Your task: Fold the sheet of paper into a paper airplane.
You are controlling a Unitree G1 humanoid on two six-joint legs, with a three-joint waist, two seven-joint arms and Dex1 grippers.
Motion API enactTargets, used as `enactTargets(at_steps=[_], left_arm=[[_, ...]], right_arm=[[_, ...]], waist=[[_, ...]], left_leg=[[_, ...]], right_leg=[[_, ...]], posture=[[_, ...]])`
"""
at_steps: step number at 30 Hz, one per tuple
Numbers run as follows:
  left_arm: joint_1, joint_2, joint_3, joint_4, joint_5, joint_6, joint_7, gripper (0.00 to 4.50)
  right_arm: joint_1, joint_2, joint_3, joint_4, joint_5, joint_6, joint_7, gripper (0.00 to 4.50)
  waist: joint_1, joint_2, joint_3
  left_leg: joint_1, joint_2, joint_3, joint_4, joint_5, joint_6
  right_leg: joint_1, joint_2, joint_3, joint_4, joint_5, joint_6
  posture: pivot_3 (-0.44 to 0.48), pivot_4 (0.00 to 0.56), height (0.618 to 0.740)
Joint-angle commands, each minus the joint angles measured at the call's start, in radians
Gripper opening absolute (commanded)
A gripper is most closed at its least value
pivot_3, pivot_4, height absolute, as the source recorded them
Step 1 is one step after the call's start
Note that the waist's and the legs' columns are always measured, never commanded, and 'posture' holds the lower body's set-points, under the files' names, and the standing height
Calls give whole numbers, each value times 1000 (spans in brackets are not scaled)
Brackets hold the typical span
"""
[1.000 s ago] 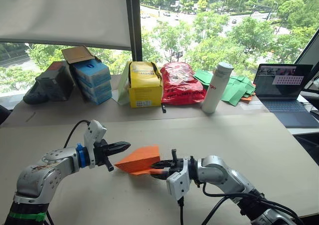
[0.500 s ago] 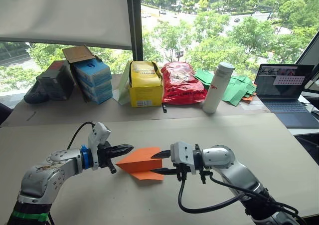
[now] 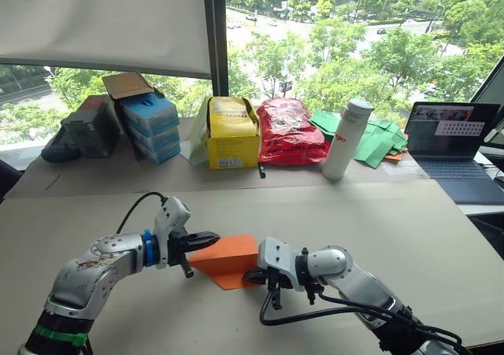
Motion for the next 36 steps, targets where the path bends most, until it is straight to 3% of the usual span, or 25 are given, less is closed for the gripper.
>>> enactTargets(at_steps=[1,6,17,20,28,31,36], left_arm=[[-9,38,-68,9,87,-84,-54,0],[29,68,-109,-32,107,-112,-113,0],[92,36,-101,-65,136,-142,-90,0],[101,15,-88,-110,115,-147,-84,0],[172,63,-124,-165,174,-219,-126,0],[184,88,-152,-156,218,-264,-149,0],[196,104,-183,-152,265,-339,-176,0]], right_arm=[[5,-7,11,-17,-16,55,-11,44],[6,-5,6,-26,-17,81,-28,44],[0,-24,-51,-143,42,163,-31,44],[10,-43,-85,-199,77,218,-27,44],[65,-117,-220,-328,241,335,15,44],[29,-116,-245,-285,254,325,0,44],[-31,-101,-163,-175,183,247,-24,44]], waist=[[0,0,0],[0,0,0],[5,0,0],[7,0,0],[10,0,0],[11,0,0],[9,0,0]], left_leg=[[0,0,0,0,0,0],[0,0,1,0,0,0],[-1,0,1,2,-3,6],[-3,0,1,4,-3,6],[-2,1,0,4,-5,9],[-2,1,0,4,-6,10],[-1,0,0,3,-6,10]], right_leg=[[0,0,0,0,0,0],[0,0,0,-1,0,0],[0,0,-1,0,0,0],[-1,0,-1,0,0,1],[0,-1,-1,0,0,1],[0,-1,-1,0,0,1],[0,0,-1,0,0,1]], posture=[[0,150,740],[0,150,740],[0,150,740],[0,150,740],[0,150,740],[0,150,740],[0,150,740]])
